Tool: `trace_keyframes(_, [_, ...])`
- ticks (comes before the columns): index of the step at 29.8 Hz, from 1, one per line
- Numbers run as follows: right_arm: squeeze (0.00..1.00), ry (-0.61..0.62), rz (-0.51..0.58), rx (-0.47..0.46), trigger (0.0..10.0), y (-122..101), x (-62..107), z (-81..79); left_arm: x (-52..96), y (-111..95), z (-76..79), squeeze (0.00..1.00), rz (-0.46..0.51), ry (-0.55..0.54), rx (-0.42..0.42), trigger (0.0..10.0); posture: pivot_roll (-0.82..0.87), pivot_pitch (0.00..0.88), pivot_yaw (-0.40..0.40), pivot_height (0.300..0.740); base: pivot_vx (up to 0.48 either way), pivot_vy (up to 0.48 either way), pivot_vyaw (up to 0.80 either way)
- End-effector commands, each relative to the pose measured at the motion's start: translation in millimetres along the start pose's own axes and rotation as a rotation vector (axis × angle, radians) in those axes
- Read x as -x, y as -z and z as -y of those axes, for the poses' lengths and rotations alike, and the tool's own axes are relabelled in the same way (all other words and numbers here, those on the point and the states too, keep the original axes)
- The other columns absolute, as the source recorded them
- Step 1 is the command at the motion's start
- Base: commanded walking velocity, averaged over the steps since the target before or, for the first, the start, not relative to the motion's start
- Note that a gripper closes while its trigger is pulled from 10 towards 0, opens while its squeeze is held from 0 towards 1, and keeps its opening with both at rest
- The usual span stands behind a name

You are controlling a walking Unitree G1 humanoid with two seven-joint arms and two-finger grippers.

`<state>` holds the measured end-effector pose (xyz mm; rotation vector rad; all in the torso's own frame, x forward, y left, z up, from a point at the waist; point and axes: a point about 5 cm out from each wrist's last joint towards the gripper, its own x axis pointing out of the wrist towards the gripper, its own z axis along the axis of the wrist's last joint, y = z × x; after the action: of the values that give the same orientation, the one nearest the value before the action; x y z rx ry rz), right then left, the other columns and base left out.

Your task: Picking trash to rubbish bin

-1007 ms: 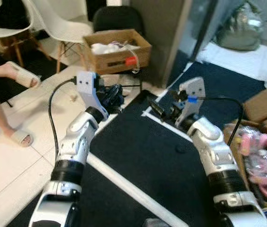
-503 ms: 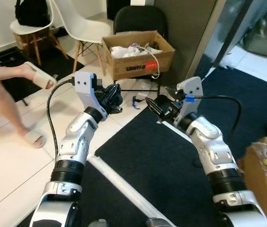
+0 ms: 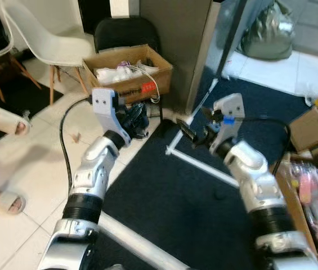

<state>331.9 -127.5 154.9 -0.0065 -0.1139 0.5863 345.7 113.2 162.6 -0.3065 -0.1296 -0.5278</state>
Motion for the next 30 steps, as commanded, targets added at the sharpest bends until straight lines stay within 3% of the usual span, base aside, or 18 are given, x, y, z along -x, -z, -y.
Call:
trace_keyframes(1, [0.0, 0.022, 0.0, 0.018, 10.0, -2, 3.7, 7.3, 0.8, 0, -0.5, 0.0, -0.002, -0.004, -0.004, 10.0, -0.05, 0.0, -0.004, 0.74, 0.315, 0.0, 0.0])
trace_keyframes(30, [0.0, 0.022, -0.004, 0.022, 10.0, -3, 3.6, 8.0, 4.1, -14, -16.4, 0.0, 0.054, -0.098, 0.005, 10.0, -0.05, 0.0, 0.001, 0.74, 0.454, 0.0, 0.0])
